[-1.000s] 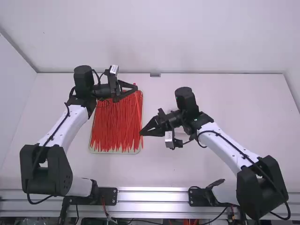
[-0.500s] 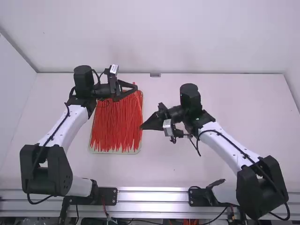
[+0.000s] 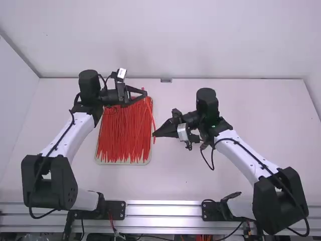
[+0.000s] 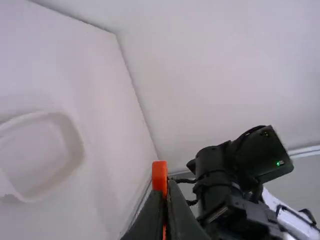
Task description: Fasten the cable tie
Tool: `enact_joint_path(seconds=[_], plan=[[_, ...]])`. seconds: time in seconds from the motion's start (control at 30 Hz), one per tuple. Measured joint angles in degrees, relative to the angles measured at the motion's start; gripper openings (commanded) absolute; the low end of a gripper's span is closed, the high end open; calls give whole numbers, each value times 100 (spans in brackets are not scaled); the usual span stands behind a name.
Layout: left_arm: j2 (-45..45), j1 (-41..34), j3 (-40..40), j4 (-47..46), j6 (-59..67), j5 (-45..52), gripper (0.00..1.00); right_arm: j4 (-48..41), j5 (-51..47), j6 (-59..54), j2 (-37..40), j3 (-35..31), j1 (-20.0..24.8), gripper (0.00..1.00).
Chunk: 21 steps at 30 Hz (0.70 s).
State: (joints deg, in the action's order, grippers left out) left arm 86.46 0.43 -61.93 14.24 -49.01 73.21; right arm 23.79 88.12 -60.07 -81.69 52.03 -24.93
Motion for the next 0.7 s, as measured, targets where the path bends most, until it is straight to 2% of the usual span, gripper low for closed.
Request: enact_joint_path(seconds=[0.2, 0.4, 0.47, 0.5, 0.53, 0.7], plan=[[0, 0, 0, 640, 592, -90, 2, 1637, -337, 1768, 0, 9, -164, 0], [0, 0, 0, 1401, 1228, -188, 2, 3123, -1397, 4341, 0, 15, -372, 0], [0, 0, 0, 1709, 1530, -188, 2, 3414, -1926, 5287, 0, 15, -385, 0], [0, 0, 0, 1709, 1530, -188, 2, 3414, -1926, 5287, 0, 15, -385, 0], [0, 0, 0, 1869, 1768, -188, 2, 3499, -2328, 5978, 0, 15, -385, 0], [0, 0, 0, 2293, 2570, -190, 1, 3414, -3235, 7663, 0, 13, -382, 0]])
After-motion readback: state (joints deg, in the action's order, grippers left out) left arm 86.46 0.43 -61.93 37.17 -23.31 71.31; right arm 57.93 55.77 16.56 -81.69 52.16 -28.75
